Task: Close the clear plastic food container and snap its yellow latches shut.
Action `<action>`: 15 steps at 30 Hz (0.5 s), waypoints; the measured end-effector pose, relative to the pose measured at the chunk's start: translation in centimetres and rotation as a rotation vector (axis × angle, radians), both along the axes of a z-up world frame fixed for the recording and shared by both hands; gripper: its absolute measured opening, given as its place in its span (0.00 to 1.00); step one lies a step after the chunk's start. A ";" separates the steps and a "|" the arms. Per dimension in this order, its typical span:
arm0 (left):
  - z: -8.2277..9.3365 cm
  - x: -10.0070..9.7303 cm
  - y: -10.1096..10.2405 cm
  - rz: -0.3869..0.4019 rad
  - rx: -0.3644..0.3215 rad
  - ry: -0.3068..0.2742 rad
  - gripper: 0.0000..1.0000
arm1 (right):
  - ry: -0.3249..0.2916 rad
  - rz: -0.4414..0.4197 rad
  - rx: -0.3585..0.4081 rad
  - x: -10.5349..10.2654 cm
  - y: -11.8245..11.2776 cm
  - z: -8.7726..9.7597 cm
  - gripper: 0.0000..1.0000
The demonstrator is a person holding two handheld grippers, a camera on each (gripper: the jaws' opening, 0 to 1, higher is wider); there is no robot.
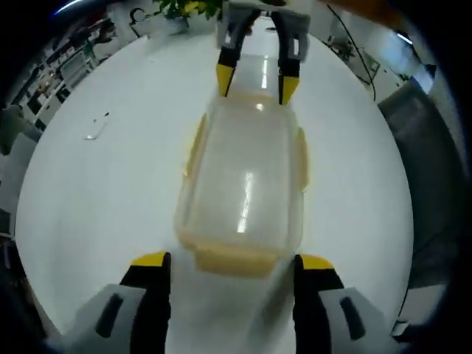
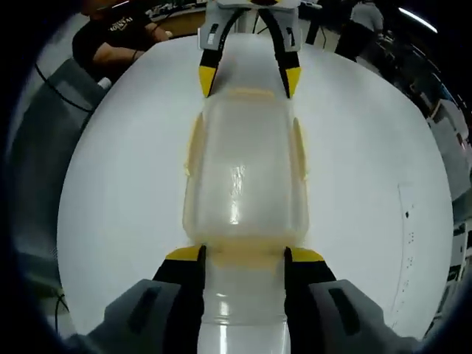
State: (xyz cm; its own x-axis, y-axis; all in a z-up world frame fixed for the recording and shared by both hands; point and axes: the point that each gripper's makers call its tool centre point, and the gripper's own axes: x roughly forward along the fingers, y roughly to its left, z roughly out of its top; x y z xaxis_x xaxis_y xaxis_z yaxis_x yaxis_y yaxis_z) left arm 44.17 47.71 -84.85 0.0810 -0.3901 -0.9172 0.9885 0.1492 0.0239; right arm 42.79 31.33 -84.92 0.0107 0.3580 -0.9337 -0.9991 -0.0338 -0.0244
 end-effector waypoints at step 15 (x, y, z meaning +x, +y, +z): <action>0.3 -1.2 0.0 -0.086 0.019 0.007 0.34 | 0.002 0.012 -0.033 0.1 0.8 -0.2 0.39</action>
State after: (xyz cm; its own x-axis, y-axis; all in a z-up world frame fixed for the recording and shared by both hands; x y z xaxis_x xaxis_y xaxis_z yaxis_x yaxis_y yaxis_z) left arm 42.97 47.72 -84.59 0.0412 -0.3777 -0.9250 0.9978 0.0634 0.0186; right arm 42.92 32.15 -85.08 0.0050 0.3270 -0.9450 -0.9987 -0.0469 -0.0215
